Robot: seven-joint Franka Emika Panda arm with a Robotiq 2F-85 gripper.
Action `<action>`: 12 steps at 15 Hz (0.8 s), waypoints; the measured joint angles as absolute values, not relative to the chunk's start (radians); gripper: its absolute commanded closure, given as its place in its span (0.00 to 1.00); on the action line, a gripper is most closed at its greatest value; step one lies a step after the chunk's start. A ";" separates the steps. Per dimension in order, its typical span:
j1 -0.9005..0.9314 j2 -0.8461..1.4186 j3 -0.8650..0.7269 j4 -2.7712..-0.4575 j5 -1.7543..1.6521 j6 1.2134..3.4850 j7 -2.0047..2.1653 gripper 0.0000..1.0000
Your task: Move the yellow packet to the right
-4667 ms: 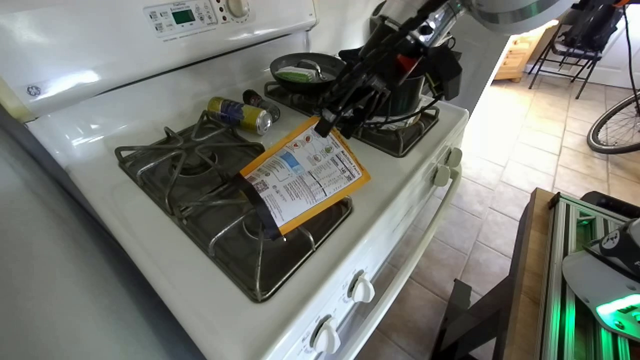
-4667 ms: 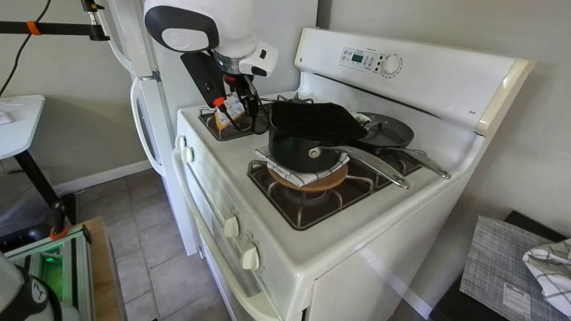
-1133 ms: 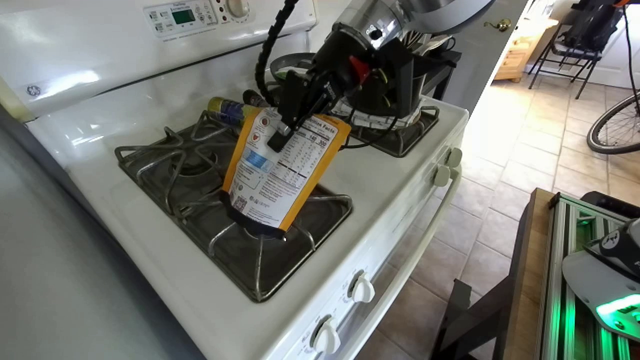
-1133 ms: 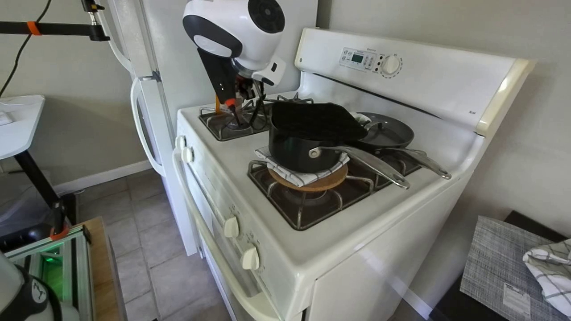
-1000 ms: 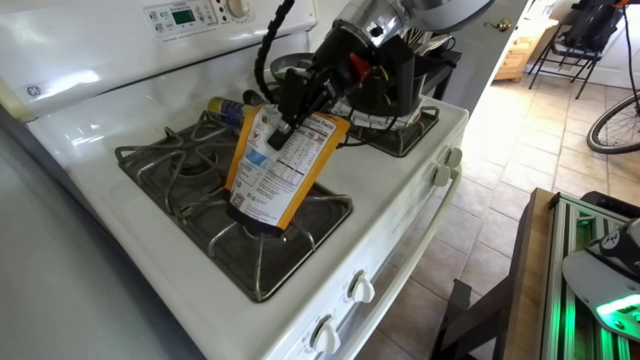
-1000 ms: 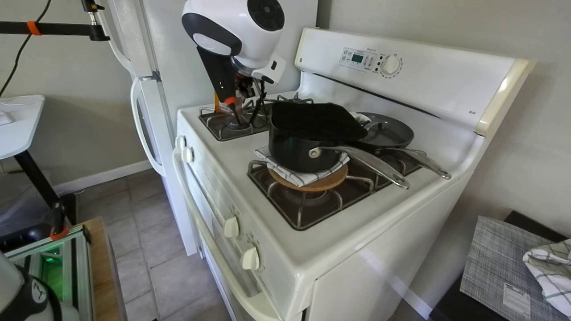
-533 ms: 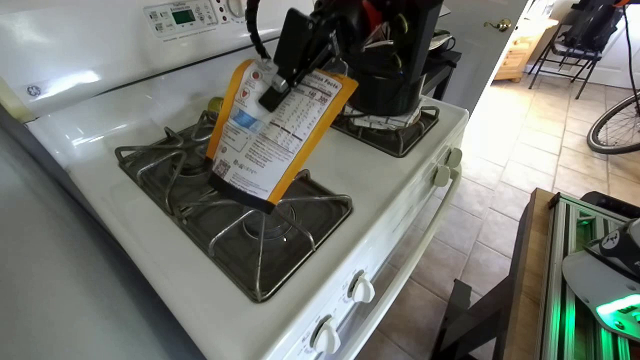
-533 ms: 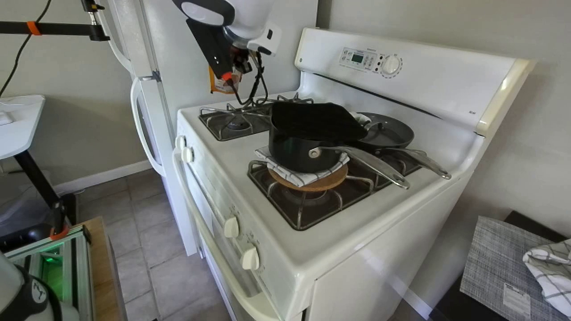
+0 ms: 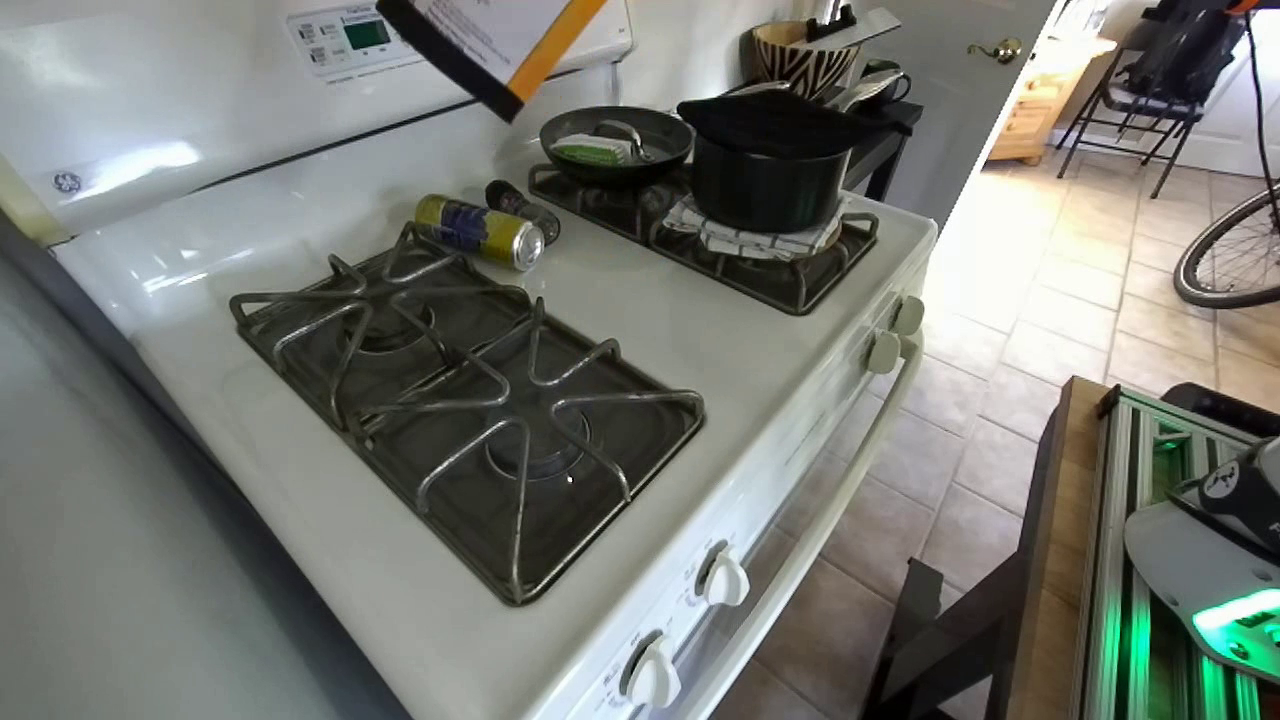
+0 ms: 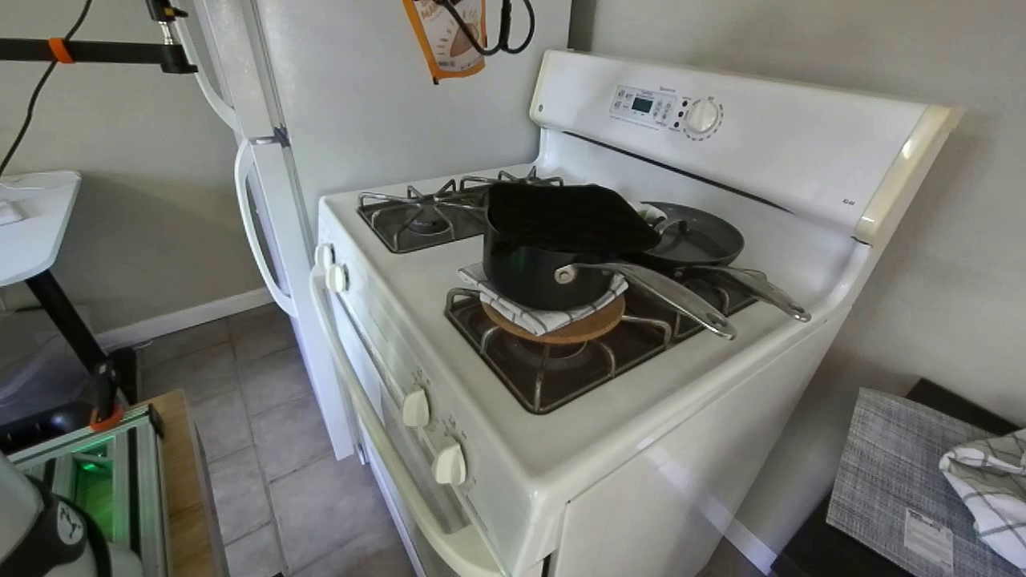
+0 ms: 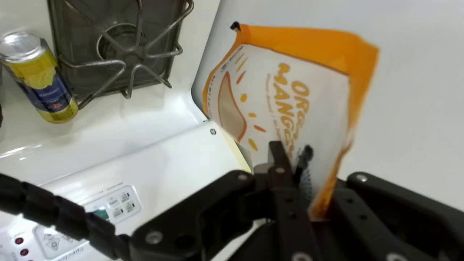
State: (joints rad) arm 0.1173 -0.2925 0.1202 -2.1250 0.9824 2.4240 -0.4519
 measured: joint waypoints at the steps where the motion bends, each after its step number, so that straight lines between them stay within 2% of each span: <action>1: 0.116 -0.298 0.116 -2.121 0.979 2.424 -0.450 1.00; 5: 0.118 -0.292 0.113 -2.121 0.978 2.437 -0.450 1.00; 8: 0.115 -0.266 0.107 -2.094 0.952 2.542 -0.452 1.00; 12: 0.006 -0.200 0.102 -1.942 0.652 2.530 -0.370 1.00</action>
State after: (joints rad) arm 0.0057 -0.1995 0.1021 -1.9416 0.6518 2.5296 -0.3701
